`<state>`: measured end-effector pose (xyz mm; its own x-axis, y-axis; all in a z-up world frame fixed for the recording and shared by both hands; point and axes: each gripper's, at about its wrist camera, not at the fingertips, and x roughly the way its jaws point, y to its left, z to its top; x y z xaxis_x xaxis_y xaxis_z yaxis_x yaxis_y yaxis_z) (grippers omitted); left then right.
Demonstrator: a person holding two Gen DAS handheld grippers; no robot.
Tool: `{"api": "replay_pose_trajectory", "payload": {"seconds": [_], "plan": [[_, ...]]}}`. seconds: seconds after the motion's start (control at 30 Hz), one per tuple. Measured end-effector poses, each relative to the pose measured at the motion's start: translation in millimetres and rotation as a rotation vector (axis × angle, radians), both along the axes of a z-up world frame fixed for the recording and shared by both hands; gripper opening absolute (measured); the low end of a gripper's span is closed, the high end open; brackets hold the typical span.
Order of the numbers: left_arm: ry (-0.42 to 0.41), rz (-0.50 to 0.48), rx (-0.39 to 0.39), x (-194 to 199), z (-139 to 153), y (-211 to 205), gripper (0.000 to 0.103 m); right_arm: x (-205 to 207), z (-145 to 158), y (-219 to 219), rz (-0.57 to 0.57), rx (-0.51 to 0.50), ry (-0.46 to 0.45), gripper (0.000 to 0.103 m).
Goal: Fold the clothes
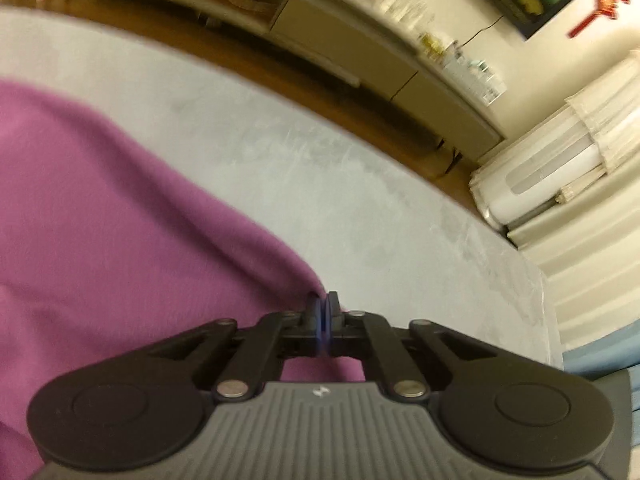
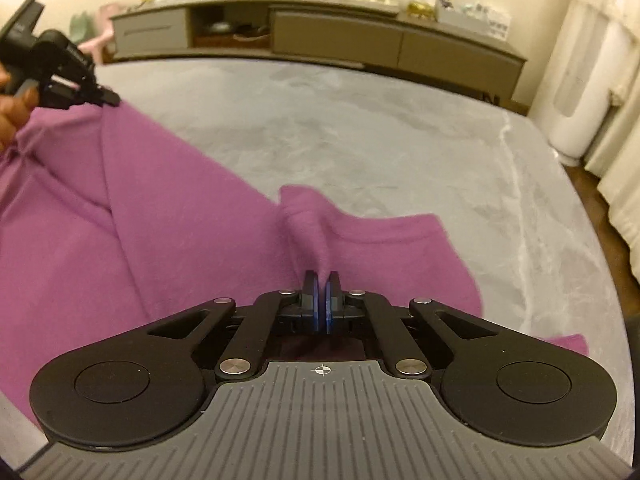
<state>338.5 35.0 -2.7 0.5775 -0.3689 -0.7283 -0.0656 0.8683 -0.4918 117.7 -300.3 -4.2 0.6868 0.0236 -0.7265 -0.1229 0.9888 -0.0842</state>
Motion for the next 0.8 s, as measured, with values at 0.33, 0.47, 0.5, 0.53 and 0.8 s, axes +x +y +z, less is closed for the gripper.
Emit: {"api": "replay_pose_trajectory", "payload": {"seconds": [0.33, 0.47, 0.5, 0.53, 0.8], "plan": [[-0.167, -0.023, 0.066, -204, 49, 58, 0.002, -117, 13, -132, -0.448, 0.602, -0.092, 0.0], [-0.076, -0.003, 0.074, -213, 9, 71, 0.002, -118, -25, -168, -0.6, 0.851, 0.004, 0.02], [-0.082, -0.003, 0.075, -212, 5, 73, 0.002, -116, -29, -167, -0.601, 0.864, 0.013, 0.028], [-0.089, -0.005, 0.074, -212, 4, 73, 0.002, -116, -30, -165, -0.594, 0.874, 0.011, 0.033], [-0.159, -0.034, 0.016, -198, 6, 66, 0.01, -110, -28, -167, -0.649, 0.859, -0.043, 0.046]]}}
